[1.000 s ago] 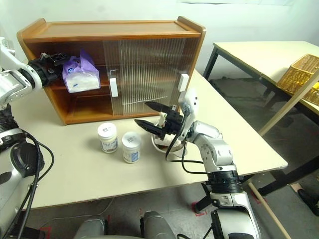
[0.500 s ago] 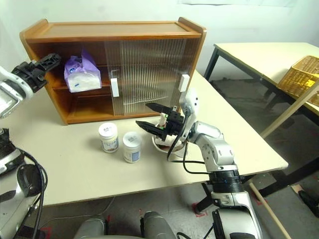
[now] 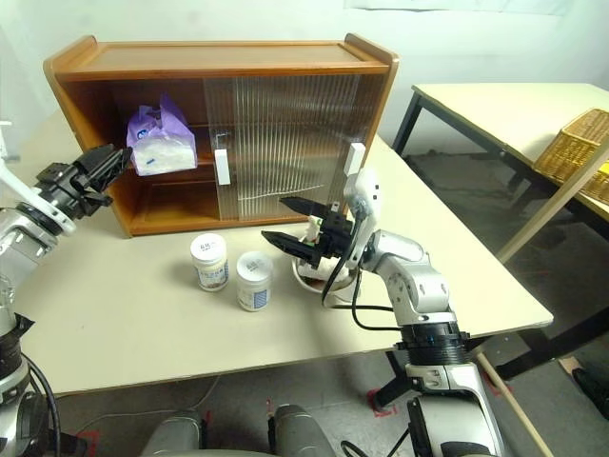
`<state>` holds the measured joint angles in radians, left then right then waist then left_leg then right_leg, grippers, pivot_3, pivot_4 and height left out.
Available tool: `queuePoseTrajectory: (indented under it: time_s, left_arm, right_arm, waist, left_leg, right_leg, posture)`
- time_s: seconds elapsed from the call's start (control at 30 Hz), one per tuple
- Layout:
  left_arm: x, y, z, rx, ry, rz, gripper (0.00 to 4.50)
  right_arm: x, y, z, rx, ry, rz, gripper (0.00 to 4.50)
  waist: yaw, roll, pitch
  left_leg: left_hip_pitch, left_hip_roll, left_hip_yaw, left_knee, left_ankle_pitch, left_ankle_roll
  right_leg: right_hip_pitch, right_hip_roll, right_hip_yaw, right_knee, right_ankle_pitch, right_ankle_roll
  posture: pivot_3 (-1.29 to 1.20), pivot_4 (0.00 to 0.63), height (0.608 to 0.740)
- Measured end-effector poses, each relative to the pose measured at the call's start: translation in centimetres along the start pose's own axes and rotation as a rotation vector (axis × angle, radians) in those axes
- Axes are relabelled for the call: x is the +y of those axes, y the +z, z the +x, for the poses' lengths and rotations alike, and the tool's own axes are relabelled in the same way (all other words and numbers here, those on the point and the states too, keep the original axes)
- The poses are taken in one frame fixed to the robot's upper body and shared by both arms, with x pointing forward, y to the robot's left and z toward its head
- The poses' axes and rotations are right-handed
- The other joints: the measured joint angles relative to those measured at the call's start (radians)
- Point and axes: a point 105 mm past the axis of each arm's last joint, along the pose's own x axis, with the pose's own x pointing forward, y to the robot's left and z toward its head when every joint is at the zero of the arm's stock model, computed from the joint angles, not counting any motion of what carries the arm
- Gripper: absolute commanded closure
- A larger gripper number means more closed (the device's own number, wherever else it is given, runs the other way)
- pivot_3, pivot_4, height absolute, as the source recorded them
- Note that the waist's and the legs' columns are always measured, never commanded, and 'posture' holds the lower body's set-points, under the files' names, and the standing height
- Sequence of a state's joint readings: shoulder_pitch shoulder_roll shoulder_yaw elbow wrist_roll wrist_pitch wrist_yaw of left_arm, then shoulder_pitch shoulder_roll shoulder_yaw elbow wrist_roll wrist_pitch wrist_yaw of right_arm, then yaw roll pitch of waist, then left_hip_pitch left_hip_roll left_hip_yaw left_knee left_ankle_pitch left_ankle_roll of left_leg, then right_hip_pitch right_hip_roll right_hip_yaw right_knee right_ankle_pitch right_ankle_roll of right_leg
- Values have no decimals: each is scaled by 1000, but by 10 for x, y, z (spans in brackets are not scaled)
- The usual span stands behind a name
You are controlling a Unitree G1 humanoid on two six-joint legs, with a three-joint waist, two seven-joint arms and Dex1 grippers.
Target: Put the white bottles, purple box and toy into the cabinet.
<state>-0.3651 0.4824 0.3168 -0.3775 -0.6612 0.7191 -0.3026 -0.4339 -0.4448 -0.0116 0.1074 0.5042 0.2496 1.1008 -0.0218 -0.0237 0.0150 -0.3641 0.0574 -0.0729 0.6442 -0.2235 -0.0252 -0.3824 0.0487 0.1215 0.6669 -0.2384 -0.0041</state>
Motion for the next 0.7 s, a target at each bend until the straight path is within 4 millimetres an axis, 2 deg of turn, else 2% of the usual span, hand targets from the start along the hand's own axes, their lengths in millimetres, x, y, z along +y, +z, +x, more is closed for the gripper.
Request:
queuePoseTrajectory:
  time_s: [0.1, 0.7]
  left_arm:
    - [-4, -13, 0, 27, -14, 38, 4482]
    - [-5, -52, 32, 5, 22, 64, 4482]
  right_arm:
    - [0, 0, 0, 1, -2, 1, 0]
    - [0, 4, 1, -2, -17, -13, 0]
  waist:
    - [-1, 0, 0]
    - [-9, 0, 0]
  left_leg:
    - [0, 0, -1, 0, -1, -1]
    - [-2, 0, -1, 0, -2, 0]
  right_leg:
    - [-1, 0, 0, 0, 0, 0]
    - [-1, 0, 0, -1, -1, 1]
  posture:
    - [-35, 0, 740]
    - [-78, 0, 740]
